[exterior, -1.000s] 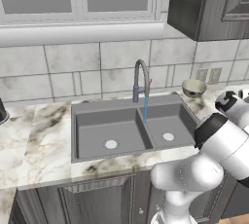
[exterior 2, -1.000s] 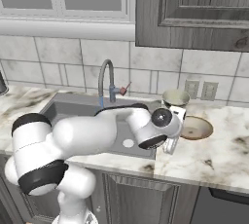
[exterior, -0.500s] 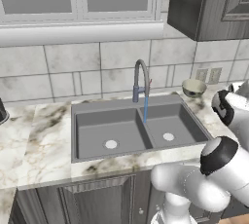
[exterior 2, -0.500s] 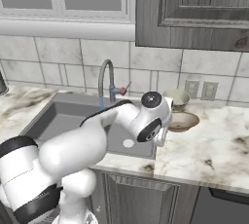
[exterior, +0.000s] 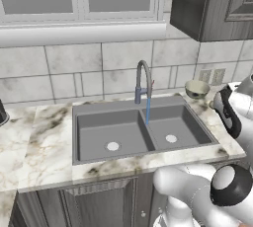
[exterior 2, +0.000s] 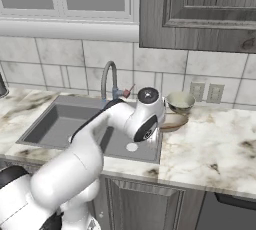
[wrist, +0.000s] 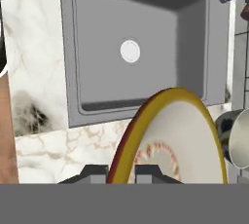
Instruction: Rinse each bowl for a few seconds and place them down in the sink or on the counter.
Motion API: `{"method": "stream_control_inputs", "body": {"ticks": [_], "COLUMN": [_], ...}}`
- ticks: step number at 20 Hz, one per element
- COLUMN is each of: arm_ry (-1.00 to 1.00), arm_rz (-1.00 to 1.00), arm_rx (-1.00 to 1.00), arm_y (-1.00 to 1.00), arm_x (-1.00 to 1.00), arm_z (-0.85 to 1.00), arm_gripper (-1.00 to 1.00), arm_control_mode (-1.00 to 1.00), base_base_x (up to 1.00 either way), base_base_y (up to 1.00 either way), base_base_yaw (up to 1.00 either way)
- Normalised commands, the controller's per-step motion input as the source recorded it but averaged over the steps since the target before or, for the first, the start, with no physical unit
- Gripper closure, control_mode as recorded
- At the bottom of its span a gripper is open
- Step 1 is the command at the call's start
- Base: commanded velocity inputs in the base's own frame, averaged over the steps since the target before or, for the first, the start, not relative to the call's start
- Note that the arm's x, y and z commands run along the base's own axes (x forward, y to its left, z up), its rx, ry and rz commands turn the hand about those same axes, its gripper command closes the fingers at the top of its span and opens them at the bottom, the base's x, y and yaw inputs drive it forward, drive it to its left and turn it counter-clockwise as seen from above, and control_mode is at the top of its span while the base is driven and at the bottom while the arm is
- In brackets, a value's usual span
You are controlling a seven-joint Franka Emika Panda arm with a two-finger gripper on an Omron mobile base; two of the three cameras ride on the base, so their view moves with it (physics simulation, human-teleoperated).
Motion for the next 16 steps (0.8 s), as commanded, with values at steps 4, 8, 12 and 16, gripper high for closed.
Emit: {"method": "stream_control_inputs", "body": {"ticks": [4, 8, 12, 16], "arm_ry": [0.0, 0.0, 0.0, 0.0], "arm_rz": [0.13, 0.13, 0.13, 0.12], "arm_rx": [0.03, 0.04, 0.04, 0.06], "arm_y": [0.52, 0.54, 0.56, 0.49], "arm_x": [-0.14, -0.06, 0.0, 0.0], "arm_z": [0.01, 0.01, 0.0, 0.0], "arm_gripper": [1.0, 1.0, 1.0, 1.0], "arm_control_mode": [-1.0, -1.0, -1.0, -1.0], "base_base_x": [0.0, 0.0, 0.0, 0.0], "base_base_y": [0.0, 0.0, 0.0, 0.0], "base_base_yaw": [0.0, 0.0, 0.0, 0.0]}}
